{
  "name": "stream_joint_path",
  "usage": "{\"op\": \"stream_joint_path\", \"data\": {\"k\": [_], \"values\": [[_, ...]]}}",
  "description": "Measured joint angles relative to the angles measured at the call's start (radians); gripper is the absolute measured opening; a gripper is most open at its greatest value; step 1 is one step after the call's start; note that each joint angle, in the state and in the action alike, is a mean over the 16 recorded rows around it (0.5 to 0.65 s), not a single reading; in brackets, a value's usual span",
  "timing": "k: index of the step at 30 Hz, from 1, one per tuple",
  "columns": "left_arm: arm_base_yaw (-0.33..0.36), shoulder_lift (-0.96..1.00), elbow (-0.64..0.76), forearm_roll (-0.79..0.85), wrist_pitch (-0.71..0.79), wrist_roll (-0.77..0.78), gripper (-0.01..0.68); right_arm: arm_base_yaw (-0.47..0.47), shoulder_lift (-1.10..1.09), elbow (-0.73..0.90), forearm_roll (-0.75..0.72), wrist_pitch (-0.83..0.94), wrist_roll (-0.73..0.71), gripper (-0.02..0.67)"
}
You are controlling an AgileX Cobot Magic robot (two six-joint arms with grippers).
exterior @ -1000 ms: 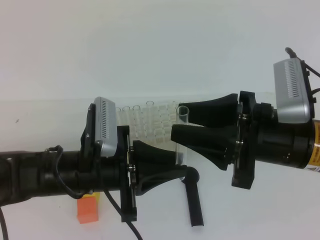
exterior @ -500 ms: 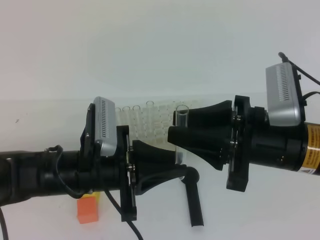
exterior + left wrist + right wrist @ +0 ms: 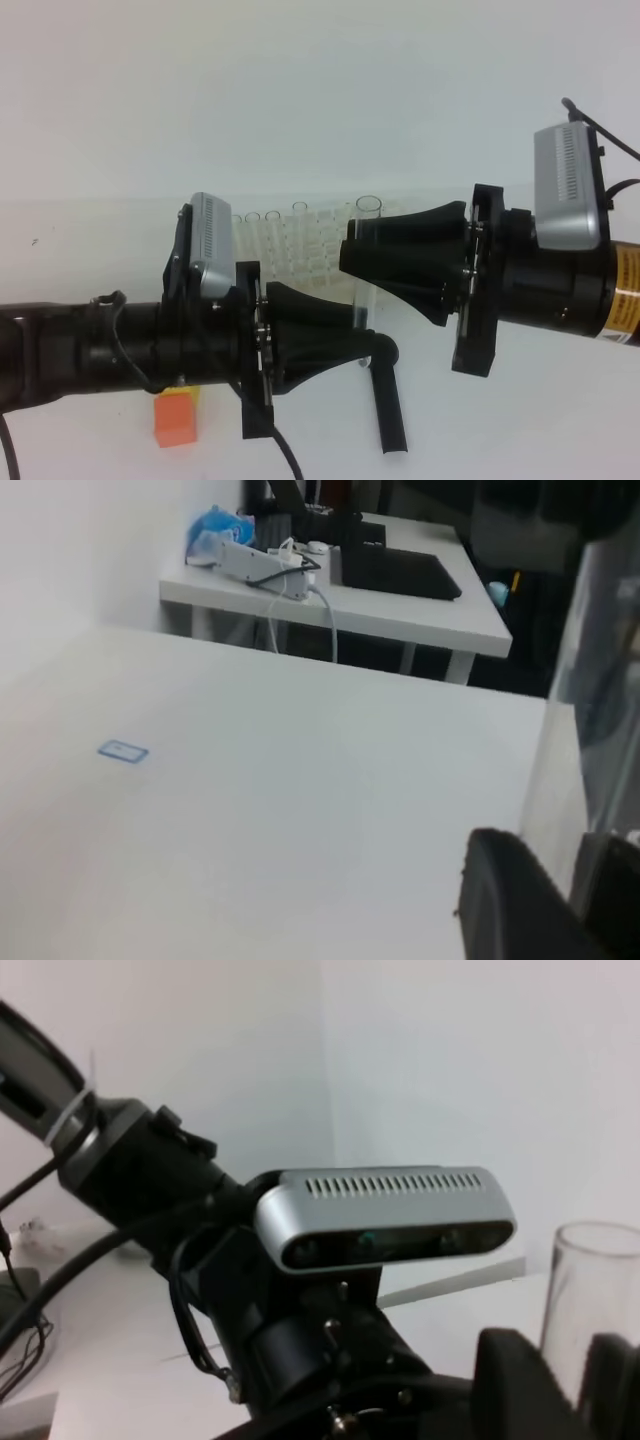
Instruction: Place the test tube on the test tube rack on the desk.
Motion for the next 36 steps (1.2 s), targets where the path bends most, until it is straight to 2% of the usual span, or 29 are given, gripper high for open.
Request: {"op": "stream_joint_path", "data": {"k": [7, 11, 14, 21, 25, 29, 36], "values": [[0.000, 0.000, 0.000, 0.000, -0.012, -0.198, 0.388, 0.000, 0.000, 0.000, -0.019, 0.053, 0.018, 0.123], [0.000, -0.001, 0.000, 0.001, 0.002, -0.308, 0.419, -0.003, -0.005, 0.000, -0.035, 0.088, 0.017, 0.123], [0.000, -0.001, 0.000, 0.003, 0.021, -0.381, 0.365, -0.010, -0.020, 0.000, -0.047, 0.116, 0.013, 0.122], [0.000, -0.007, 0.000, 0.015, 0.055, -0.495, 0.135, -0.039, -0.103, 0.000, -0.088, 0.184, 0.024, 0.122], [0.000, -0.033, 0.000, 0.034, 0.056, -0.532, 0.040, -0.057, -0.168, 0.000, -0.133, 0.224, 0.051, 0.122], [0.000, -0.088, 0.000, 0.054, 0.056, -0.557, 0.000, -0.069, -0.226, 0.000, -0.180, 0.258, 0.084, 0.122], [0.000, -0.266, 0.000, 0.090, 0.036, -0.602, -0.001, -0.074, -0.278, 0.000, -0.243, 0.290, 0.130, 0.122]]}}
